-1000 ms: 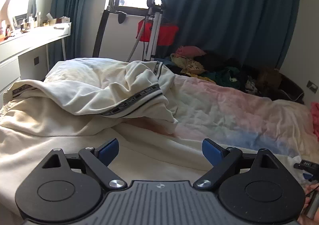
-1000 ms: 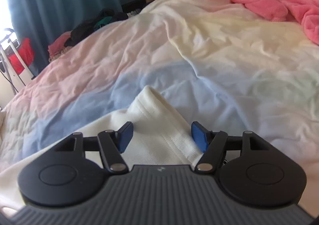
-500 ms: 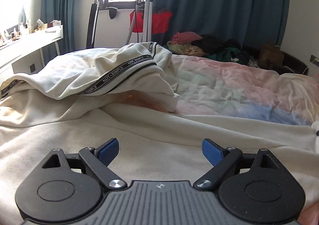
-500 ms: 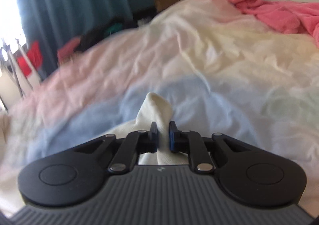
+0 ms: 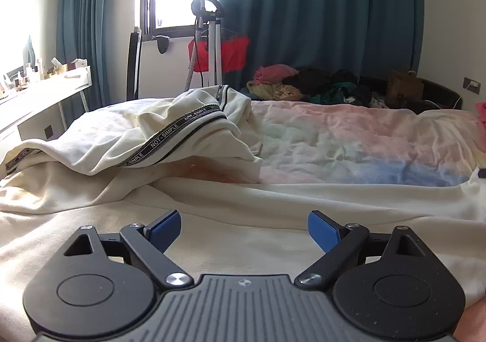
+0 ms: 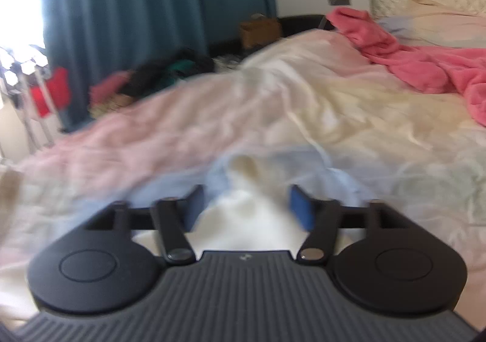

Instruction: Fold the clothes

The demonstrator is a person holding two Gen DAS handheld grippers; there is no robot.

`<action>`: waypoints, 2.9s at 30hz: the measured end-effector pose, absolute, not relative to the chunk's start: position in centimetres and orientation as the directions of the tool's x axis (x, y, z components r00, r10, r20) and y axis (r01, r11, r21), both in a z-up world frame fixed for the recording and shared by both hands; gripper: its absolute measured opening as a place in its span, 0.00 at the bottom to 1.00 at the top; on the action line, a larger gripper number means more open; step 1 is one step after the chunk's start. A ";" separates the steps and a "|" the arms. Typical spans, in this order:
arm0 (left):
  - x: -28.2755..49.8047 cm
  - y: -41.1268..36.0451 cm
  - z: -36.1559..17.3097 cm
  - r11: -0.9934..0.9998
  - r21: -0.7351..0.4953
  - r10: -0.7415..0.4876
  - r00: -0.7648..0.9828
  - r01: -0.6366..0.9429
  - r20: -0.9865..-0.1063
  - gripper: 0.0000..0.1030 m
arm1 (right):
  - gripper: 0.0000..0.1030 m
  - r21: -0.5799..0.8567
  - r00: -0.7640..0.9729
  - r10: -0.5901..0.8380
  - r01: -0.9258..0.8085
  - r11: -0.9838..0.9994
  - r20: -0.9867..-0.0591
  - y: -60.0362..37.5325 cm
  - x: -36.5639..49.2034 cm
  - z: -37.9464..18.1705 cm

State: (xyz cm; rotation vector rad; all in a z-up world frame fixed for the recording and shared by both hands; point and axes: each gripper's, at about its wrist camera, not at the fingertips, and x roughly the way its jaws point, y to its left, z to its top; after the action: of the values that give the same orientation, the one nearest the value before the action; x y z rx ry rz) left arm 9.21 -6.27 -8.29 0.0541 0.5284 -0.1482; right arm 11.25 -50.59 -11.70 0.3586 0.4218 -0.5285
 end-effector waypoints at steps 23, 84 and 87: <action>22.4 -13.0 -7.6 0.973 0.169 -0.059 0.877 0.157 -0.476 0.93 | 0.69 0.320 0.861 -0.242 0.407 0.856 -0.447 -36.8 8.3 -7.1; 15.7 3.5 -6.2 0.878 -0.468 -0.232 0.768 -0.098 -0.597 0.79 | 0.71 0.863 0.835 0.437 0.084 0.499 -0.334 -39.3 13.7 -15.8; 16.1 5.2 -6.9 0.829 -0.554 -0.321 0.754 -0.069 -0.574 0.84 | 0.71 0.882 0.843 0.458 0.040 0.470 -0.283 -38.8 14.7 -15.3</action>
State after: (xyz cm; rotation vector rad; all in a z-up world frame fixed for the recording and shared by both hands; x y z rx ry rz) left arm 16.12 5.20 -6.92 -0.5882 0.7135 -0.1461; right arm 14.68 -38.75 -15.25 1.0619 0.5317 0.2711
